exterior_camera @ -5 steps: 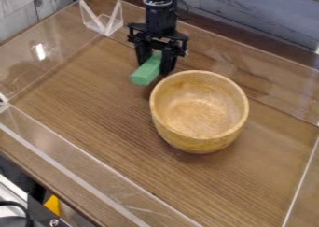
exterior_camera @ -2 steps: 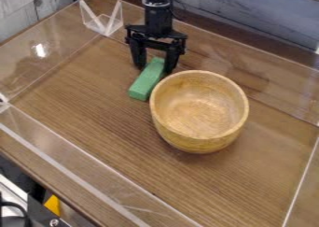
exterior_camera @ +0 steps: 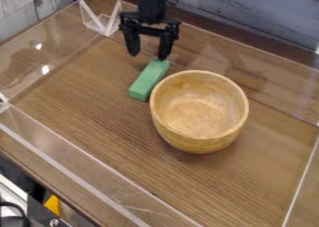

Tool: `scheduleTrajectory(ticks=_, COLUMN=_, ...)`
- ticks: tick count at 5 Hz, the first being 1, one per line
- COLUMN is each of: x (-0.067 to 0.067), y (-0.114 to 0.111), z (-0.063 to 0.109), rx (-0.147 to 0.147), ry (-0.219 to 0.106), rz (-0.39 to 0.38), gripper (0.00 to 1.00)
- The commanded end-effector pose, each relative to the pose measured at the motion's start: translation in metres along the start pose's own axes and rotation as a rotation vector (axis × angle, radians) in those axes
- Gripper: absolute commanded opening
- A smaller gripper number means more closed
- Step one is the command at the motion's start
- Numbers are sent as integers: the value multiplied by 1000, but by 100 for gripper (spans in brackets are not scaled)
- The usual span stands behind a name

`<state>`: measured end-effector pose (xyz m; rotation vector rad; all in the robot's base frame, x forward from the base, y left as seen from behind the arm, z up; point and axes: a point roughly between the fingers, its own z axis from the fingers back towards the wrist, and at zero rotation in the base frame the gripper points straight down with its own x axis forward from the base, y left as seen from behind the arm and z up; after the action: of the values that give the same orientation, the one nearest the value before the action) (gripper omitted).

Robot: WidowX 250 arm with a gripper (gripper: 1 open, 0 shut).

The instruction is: Remove the green block from inside the brown bowl and put it on the table

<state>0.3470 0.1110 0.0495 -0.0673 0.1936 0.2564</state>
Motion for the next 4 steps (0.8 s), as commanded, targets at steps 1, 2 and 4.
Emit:
scheduleTrajectory(ticks=1, x=-7, y=0, z=30, rx=2, ry=-62, rz=-47, gripper=100)
scheduleTrajectory(ticks=2, x=-19, y=-3, z=41, rx=4, ry=-70, rz=-98, gripper=100)
scheduleTrajectory(ticks=4, x=-37, y=-11, z=41, rx=-8, ry=-97, rz=-95, gripper=100)
